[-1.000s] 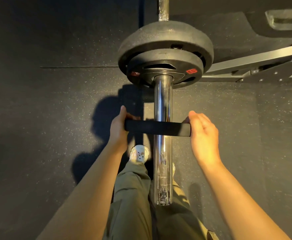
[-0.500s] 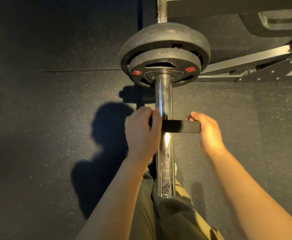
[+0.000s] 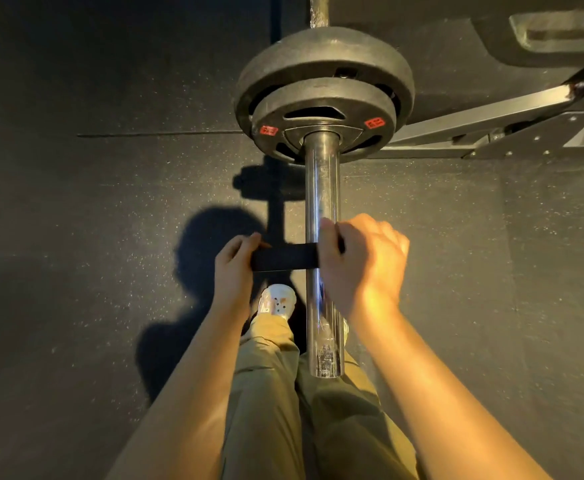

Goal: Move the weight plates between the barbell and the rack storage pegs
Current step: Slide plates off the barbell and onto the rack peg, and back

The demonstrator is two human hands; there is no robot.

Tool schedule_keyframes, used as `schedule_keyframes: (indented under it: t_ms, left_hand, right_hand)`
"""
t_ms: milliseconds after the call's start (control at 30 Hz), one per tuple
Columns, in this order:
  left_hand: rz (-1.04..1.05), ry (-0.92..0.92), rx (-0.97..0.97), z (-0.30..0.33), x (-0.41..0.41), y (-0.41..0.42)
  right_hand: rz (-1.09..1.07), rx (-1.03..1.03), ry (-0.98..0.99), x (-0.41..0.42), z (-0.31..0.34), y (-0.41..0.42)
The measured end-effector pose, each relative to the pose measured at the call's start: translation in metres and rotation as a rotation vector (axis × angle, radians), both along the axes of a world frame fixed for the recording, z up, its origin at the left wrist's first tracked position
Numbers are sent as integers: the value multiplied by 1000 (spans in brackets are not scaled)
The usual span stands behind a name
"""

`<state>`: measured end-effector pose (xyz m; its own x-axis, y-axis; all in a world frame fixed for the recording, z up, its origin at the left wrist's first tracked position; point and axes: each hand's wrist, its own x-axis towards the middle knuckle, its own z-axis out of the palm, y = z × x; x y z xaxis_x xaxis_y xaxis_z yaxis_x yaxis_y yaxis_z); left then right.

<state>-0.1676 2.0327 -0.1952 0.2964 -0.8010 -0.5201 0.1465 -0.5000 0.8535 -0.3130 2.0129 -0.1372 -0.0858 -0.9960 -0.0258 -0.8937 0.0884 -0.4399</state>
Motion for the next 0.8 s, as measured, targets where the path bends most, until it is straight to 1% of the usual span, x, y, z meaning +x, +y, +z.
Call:
schedule_keyframes:
  t_ms: [67, 133, 200, 267, 333, 400, 467, 533, 600, 700, 767, 800]
  left_hand:
    - [59, 57, 54, -7, 3, 7]
    - [76, 51, 70, -8, 2, 7]
    - [69, 17, 70, -8, 0, 3]
    - [-15, -50, 68, -7, -5, 3]
    - [-112, -137, 52, -2, -10, 6]
    - [-177, -256, -29, 6, -12, 6]
    - [-244, -335, -125, 12, -10, 4]
    - [-345, -399, -218, 18, -9, 0]
    - [-427, -468, -286, 23, -13, -1]
    - [-408, -523, -312, 27, -22, 0]
    - [-350, -464, -296, 23, -24, 0]
    - [-317, -410, -281, 20, -23, 1]
  right_hand:
    - [14, 4, 50, 8, 2, 3]
    - [-3, -7, 40, 5, 0, 5]
    - [-19, -22, -11, -3, -6, 5]
    - [-9, -22, -105, -12, -10, 3]
    - [-13, 13, -261, -24, -12, 1]
    - [-84, 97, -437, -35, -18, -2]
    - [-194, 204, -594, -44, -24, -8]
    - [-298, 339, -800, -57, -31, -15]
    - [-342, 454, -947, -71, -43, -18]
    - [-347, 518, -1031, -80, -56, -16]
    - [-347, 518, -1013, -78, -54, -14]
    - [-316, 519, -949, -78, -49, -14]
